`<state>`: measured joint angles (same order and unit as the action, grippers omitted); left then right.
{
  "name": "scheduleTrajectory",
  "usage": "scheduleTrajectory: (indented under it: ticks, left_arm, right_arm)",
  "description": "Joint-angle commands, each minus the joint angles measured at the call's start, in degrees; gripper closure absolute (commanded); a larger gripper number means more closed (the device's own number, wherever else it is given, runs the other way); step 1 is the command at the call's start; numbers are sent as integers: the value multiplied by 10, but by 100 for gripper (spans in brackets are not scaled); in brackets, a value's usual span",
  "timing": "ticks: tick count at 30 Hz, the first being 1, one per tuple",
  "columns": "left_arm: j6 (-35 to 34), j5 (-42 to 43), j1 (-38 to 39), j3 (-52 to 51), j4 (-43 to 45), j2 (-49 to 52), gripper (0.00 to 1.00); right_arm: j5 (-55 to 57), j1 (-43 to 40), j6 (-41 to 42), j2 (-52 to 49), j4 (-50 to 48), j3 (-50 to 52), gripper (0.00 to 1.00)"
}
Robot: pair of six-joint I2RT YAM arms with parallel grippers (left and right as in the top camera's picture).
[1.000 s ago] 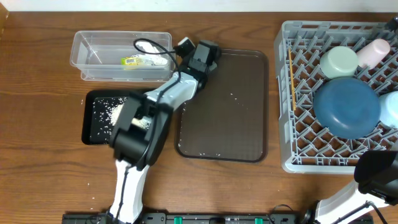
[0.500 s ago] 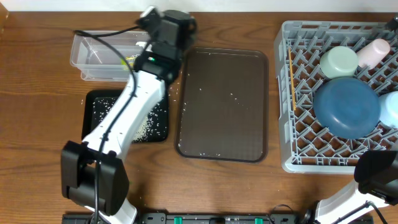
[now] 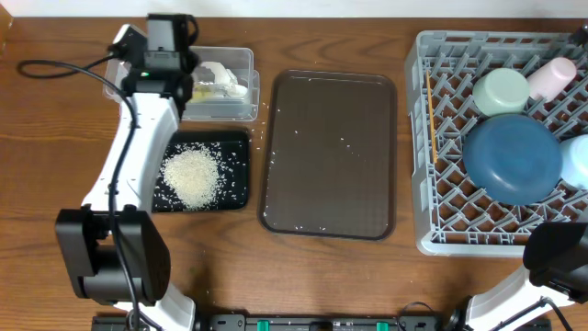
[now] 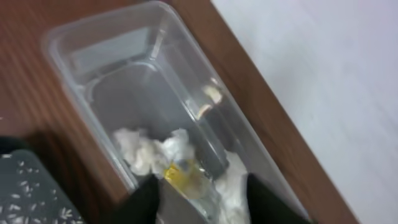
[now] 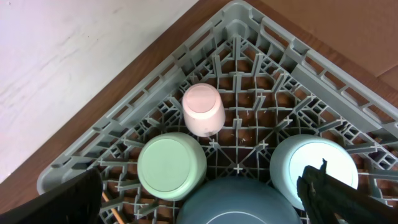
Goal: Sort waste into correct bins and load items into the dishwasher rack
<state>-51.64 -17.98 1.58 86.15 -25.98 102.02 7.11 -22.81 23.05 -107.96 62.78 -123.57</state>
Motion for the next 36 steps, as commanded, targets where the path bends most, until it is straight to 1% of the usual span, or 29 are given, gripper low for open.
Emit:
scheduleTrajectory:
  ticks: [1, 2, 5, 8, 11, 15, 18, 24, 26, 30, 34, 36]
  left_arm:
    - [3, -6, -6, 3, -13, 11, 41]
    - [3, -6, -5, 3, -19, 11, 39]
    - [3, -5, -5, 3, -45, 10, 37]
    - [3, -3, -5, 3, -100, -6, 37]
    - [3, 9, -5, 3, -153, -45, 36]
    - [4, 7, -5, 3, -211, -132, 33]
    - [7, 0, -5, 3, -247, -204, 33]
    - [7, -14, -5, -10, -351, -333, 32]
    - [7, -14, -5, -36, -372, -370, 32]
    - [2, -8, -5, -135, -389, -452, 32]
    - [-67, 6, -5, -243, -389, -544, 31]
    - [-109, 10, -5, -277, -391, -578, 24]
  right_arm:
    - [3, 0, 5, 0, 0, 1, 1]
    - [3, 0, 5, 0, 0, 1, 1]
    - [3, 0, 5, 0, 0, 1, 1]
    - [3, 0, 5, 0, 0, 1, 1]
    - [3, 0, 5, 0, 0, 1, 1]
    - [3, 0, 5, 0, 0, 1, 1]
    - [3, 0, 5, 0, 0, 1, 1]
    - [3, 0, 5, 0, 0, 1, 1]
    - [3, 0, 5, 0, 0, 1, 1]
    - [3, 0, 5, 0, 0, 1, 1]
    - [3, 0, 5, 0, 0, 1, 1]
    - [3, 0, 5, 0, 0, 1, 1]
